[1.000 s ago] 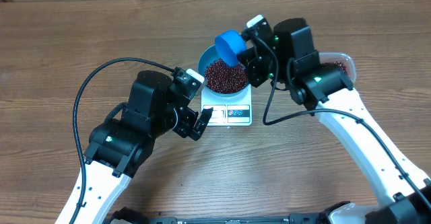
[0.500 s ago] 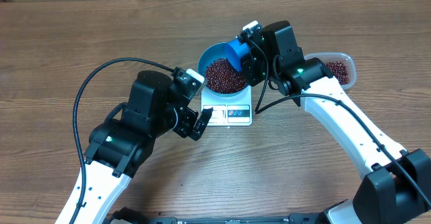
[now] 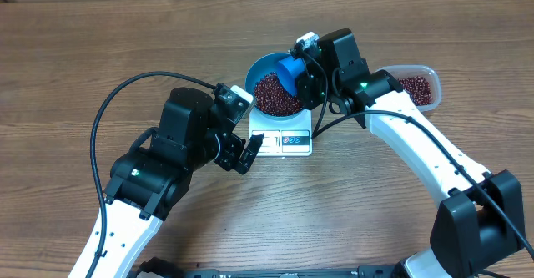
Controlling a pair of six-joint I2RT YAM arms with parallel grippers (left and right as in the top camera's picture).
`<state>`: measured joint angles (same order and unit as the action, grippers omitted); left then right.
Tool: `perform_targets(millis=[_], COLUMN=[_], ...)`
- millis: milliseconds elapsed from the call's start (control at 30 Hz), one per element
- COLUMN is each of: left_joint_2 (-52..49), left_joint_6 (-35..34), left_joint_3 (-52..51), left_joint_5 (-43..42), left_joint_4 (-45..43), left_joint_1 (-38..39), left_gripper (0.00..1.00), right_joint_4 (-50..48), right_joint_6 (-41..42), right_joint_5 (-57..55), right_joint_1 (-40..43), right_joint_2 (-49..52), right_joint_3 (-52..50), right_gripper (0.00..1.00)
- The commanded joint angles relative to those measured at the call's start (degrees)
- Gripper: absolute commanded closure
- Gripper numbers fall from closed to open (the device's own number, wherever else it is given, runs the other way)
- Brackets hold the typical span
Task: Scoop item into bowl and weigh 150g on scale
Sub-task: 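Carry the scoop with the right gripper over the bowl and tip it, then hold the tipped scoop over the teal bowl, shaking beans out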
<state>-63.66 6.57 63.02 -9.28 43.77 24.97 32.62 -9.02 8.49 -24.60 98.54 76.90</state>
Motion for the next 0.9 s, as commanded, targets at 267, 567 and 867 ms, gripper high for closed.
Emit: perform_targets(millis=[267, 567, 867], left_joint_2=[-0.1, -0.1, -0.1], left_joint_6=[1.1, 1.1, 1.1], left_joint_3=[-0.2, -0.2, -0.2], left_joint_5=[-0.9, -0.9, -0.8], left_joint_4=[0.0, -0.1, 0.0], left_joint_1=[-0.2, -0.2, -0.2], left_gripper=[0.00, 0.00, 0.01], right_joint_4=[1.7, 2.6, 2.3], right_joint_6=[0.2, 1.7, 1.7], right_joint_5=[0.6, 3.4, 2.9], right_joint_1=[-0.7, -2.4, -3.6], right_joint_2=[-0.2, -0.2, -0.2], right_joint_3=[0.0, 0.0, 0.0], right_gripper=[0.96, 0.96, 0.96])
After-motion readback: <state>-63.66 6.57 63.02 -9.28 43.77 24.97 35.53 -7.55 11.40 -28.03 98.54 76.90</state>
